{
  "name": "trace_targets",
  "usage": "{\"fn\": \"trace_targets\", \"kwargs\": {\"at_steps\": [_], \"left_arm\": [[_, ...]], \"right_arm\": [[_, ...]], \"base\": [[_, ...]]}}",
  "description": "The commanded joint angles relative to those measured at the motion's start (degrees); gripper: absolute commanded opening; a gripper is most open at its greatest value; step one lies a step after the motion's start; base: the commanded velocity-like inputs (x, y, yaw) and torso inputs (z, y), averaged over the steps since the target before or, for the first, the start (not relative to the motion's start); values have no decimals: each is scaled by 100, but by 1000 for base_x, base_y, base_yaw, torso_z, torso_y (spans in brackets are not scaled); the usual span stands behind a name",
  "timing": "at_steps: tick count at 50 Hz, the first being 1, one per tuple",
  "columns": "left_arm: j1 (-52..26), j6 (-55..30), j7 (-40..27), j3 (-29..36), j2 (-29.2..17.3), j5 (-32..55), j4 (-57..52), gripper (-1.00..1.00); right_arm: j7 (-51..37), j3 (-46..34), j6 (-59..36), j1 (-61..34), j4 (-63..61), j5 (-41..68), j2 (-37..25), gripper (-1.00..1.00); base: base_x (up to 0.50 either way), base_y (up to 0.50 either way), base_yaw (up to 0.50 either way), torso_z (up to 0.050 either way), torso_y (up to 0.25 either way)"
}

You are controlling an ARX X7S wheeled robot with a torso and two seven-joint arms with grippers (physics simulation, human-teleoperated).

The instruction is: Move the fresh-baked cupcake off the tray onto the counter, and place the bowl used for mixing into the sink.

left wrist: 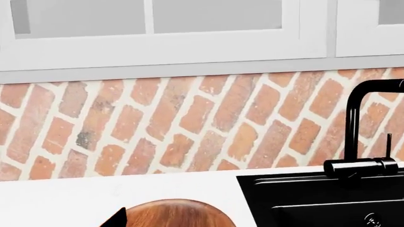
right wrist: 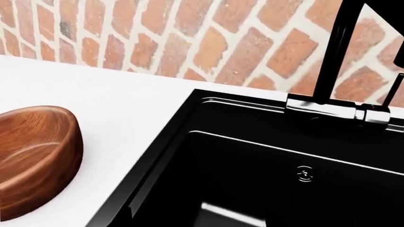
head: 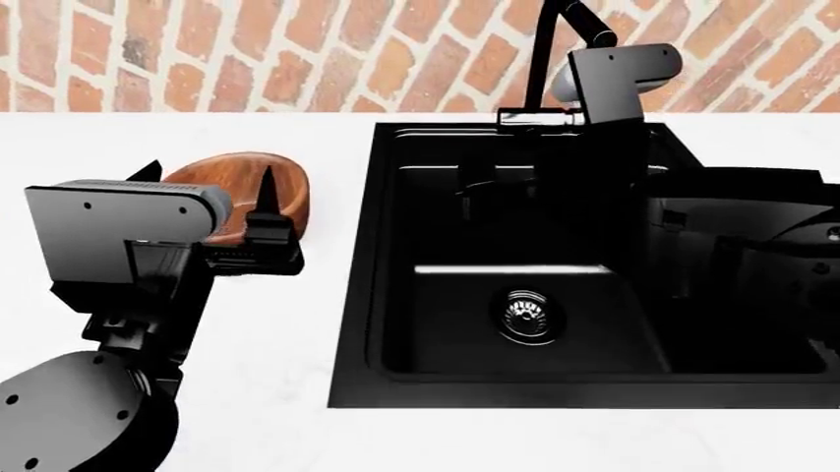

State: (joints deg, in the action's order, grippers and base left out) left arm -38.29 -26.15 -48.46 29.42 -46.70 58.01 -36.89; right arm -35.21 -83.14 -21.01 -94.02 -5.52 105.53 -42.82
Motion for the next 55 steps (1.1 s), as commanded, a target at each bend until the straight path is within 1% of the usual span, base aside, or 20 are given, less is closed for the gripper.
{"fn": "trace_targets", "kwargs": {"at_steps": [1,8,13,14,15,19,21,26,33,35,40,46,55], "left_arm": [[-62,-25,28,23,41,-18,43,100],[-86,-50,28,-3,21,53,63,100],[-425,-298,-5,-49,2,254,206,100],[-471,-336,36,-105,31,512,366,100],[-571,-412,30,-58,22,391,409,100],[-977,-761,101,1,34,551,681,100],[-1092,-863,199,25,54,642,835,100],[-1736,-1325,479,221,225,745,1201,100],[-2060,-1601,764,350,327,848,1598,100],[-2229,-1746,942,363,393,1035,1826,100],[-2450,-1870,1189,372,516,1137,2426,100],[-2719,-2022,1559,587,621,933,2993,100],[-3373,-2234,2192,907,1013,632,4105,100]], "right_arm": [[-27,18,-3,15,-47,-7,-31,100],[-49,-4,-5,47,-70,-66,-18,100],[2,-20,14,102,-104,-138,-44,100],[3,-38,-4,121,-46,-117,-33,100],[25,-36,20,148,-42,-130,-42,100],[29,-18,64,193,-99,-140,-88,100],[34,-15,91,229,-102,-144,-126,100],[13,11,169,286,-191,-181,-194,100],[98,17,196,340,-129,-202,-195,100],[128,15,198,347,-100,-216,-169,100],[166,18,206,368,-54,-228,-154,100],[255,4,207,397,59,-271,-83,100],[403,-12,229,482,277,-298,-22,100]], "base": [[145,0,0,0,0],[105,0,0,0,0],[0,0,0,0,0],[0,0,0,0,0],[0,0,0,0,0],[0,0,0,0,0],[0,0,0,0,0],[0,0,0,0,0],[0,0,0,0,0],[0,0,0,0,0],[0,0,0,0,0],[0,0,0,0,0],[0,0,0,0,0]]}}
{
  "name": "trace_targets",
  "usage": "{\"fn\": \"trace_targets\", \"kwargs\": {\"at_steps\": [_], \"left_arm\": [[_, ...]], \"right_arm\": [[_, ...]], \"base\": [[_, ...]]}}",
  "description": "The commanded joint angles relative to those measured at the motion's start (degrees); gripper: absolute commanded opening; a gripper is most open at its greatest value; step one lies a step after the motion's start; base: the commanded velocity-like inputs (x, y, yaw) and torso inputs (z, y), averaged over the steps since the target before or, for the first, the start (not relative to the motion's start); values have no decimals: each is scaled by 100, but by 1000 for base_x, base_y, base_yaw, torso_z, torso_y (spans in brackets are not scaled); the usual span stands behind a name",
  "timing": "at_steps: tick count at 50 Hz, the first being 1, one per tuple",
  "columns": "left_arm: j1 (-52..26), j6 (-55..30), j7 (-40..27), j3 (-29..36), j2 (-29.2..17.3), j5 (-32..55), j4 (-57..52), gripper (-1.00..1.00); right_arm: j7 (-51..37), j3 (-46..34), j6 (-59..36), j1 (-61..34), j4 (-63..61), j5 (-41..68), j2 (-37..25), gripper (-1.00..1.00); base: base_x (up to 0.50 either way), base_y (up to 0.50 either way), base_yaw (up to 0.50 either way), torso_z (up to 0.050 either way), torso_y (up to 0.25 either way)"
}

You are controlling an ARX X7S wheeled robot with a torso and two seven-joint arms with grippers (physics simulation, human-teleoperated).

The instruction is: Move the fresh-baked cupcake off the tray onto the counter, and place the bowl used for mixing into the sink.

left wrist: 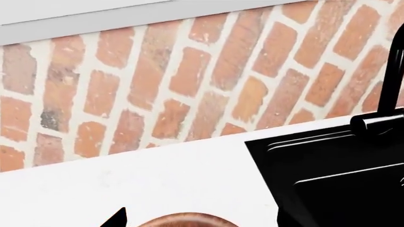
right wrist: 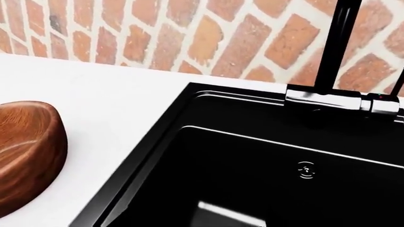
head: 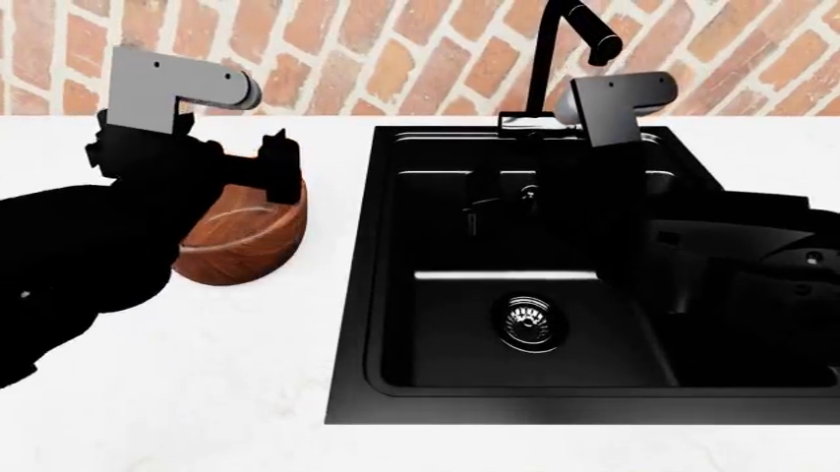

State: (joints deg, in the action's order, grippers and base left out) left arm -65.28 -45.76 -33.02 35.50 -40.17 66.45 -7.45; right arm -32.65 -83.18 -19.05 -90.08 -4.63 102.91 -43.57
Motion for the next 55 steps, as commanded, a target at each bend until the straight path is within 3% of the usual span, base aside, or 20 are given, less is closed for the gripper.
{"fn": "trace_targets", "kwargs": {"at_steps": [1,13,32,38,48,55], "left_arm": [[-732,-273,701,333,411,-257,1267,100],[-1097,-1140,1362,863,721,-43,1813,100],[-1208,-1279,1265,830,710,53,1820,100],[-1637,-1909,1235,808,893,389,2315,100],[-2016,-2144,1090,679,921,501,2744,100],[-2272,-2423,1522,786,1174,604,3476,100]], "right_arm": [[174,-16,49,118,224,-49,62,100],[214,19,55,178,93,11,-47,100],[180,65,61,226,-52,61,-150,100],[193,73,75,231,-61,14,-151,100],[213,87,73,239,-61,-1,-150,100],[219,98,64,246,-58,9,-149,100]], "base": [[0,0,0,0,0],[0,0,0,0,0],[0,0,0,0,0],[0,0,0,0,0],[0,0,0,0,0],[0,0,0,0,0]]}}
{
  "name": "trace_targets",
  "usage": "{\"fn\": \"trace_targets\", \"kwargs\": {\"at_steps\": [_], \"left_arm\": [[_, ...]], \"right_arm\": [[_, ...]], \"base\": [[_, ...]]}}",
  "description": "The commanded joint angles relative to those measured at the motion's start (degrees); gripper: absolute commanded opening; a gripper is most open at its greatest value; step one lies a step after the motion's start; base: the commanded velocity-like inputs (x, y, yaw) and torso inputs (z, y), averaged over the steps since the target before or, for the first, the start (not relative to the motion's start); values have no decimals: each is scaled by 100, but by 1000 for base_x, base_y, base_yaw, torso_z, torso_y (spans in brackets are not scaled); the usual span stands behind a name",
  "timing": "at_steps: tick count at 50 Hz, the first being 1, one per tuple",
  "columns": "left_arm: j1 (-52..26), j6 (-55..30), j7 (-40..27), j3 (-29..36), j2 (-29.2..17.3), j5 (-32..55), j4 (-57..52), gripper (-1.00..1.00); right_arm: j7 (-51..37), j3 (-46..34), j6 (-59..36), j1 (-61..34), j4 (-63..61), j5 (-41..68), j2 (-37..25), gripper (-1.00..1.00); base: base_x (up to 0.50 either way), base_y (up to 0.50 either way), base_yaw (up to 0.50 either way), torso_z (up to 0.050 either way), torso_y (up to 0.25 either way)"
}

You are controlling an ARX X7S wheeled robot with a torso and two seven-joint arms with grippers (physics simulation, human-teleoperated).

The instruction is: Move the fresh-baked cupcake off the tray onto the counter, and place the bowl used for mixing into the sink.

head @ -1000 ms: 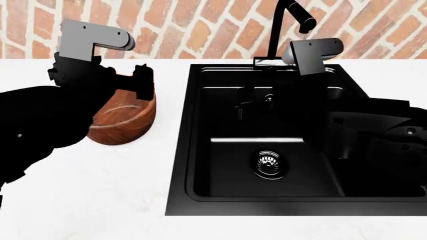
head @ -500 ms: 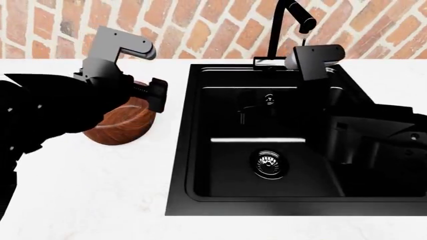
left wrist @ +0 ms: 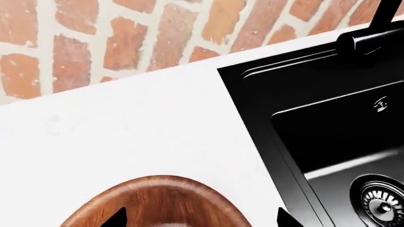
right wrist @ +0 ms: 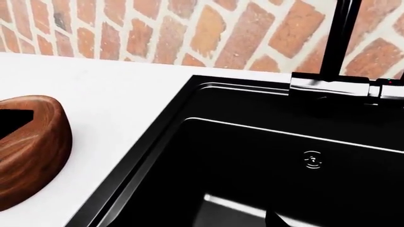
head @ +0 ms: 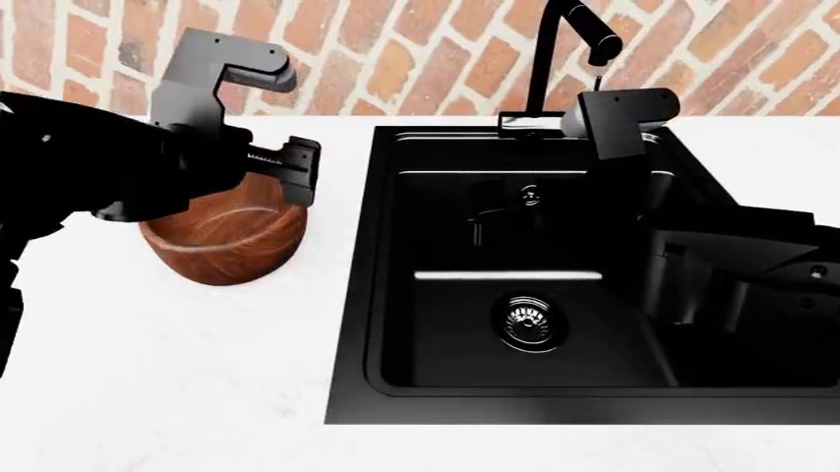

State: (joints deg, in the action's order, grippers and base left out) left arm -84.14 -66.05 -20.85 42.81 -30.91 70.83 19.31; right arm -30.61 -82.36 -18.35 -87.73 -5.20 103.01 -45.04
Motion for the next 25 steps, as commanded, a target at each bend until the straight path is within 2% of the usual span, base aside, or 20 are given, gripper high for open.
{"fn": "trace_targets", "kwargs": {"at_steps": [1,12,25], "left_arm": [[-412,-432,412,83,282,183,872,100],[-706,-438,1588,609,784,-109,1741,100],[-834,-310,1928,842,954,-352,2195,100]], "right_arm": [[10,14,-12,8,-1,-4,-1,100],[-23,40,3,31,-3,18,-5,100],[-19,52,-20,35,1,17,-2,100]], "base": [[0,0,0,0,0],[0,0,0,0,0],[0,0,0,0,0]]}}
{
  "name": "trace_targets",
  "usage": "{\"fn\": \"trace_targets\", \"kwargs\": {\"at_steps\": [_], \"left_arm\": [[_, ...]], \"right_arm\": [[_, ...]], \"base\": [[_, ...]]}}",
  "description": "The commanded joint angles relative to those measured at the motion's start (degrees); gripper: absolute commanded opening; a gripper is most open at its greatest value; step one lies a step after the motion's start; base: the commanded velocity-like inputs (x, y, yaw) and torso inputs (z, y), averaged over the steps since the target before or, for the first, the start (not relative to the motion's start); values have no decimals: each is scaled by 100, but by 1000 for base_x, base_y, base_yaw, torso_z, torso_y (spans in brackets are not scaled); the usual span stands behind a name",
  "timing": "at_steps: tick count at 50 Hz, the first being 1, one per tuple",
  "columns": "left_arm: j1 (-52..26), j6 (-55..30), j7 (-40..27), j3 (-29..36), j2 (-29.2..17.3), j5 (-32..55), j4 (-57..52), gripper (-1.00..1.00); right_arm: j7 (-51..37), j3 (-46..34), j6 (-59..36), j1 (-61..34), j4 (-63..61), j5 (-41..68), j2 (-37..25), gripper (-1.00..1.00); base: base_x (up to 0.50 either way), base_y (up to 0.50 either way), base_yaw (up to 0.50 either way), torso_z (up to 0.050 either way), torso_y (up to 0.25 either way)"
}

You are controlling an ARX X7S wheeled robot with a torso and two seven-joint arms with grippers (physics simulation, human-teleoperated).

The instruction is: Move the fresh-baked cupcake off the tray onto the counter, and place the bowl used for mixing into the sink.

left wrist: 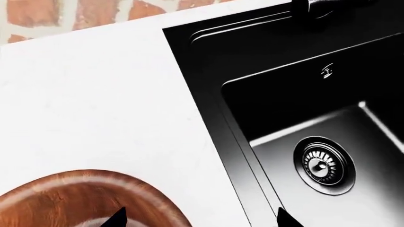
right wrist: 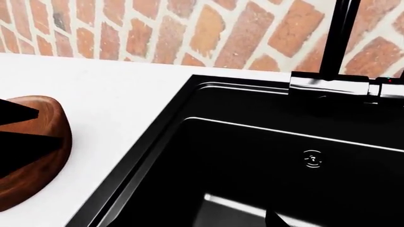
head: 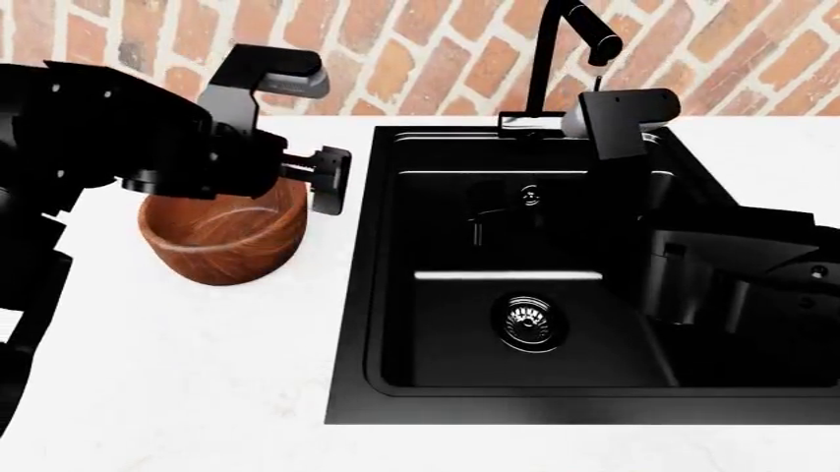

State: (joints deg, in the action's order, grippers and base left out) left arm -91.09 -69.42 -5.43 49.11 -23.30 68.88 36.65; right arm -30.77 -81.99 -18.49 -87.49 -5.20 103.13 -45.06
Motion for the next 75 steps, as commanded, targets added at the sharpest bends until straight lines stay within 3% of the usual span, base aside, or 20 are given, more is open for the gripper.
{"fn": "trace_targets", "kwargs": {"at_steps": [1,18,36,45,46,64,71,75], "left_arm": [[-135,44,426,247,216,-190,510,100],[-99,-345,145,306,248,-108,691,100],[-191,-92,816,688,609,-477,1686,100],[-215,-172,840,717,615,-473,1750,100],[-207,-174,830,718,607,-472,1733,-100],[-228,-128,585,612,543,-420,1618,-100],[-174,-527,-871,-293,-97,403,227,-100],[-149,-656,-1306,-564,-255,700,-210,-100]], "right_arm": [[4,17,-8,11,2,7,1,100],[41,39,-19,23,3,-14,4,100],[50,50,-74,20,16,7,10,100],[59,68,-71,35,18,17,10,100],[52,66,-80,31,19,20,11,100],[64,107,-28,69,5,-26,6,100],[89,124,25,86,-15,-117,1,100],[89,124,3,82,-10,-106,3,100]], "base": [[0,0,0,0,0],[0,0,0,0,0],[0,0,0,0,0],[0,0,0,0,0],[0,0,0,0,0],[0,0,0,0,0],[0,0,0,0,0],[0,0,0,0,0]]}}
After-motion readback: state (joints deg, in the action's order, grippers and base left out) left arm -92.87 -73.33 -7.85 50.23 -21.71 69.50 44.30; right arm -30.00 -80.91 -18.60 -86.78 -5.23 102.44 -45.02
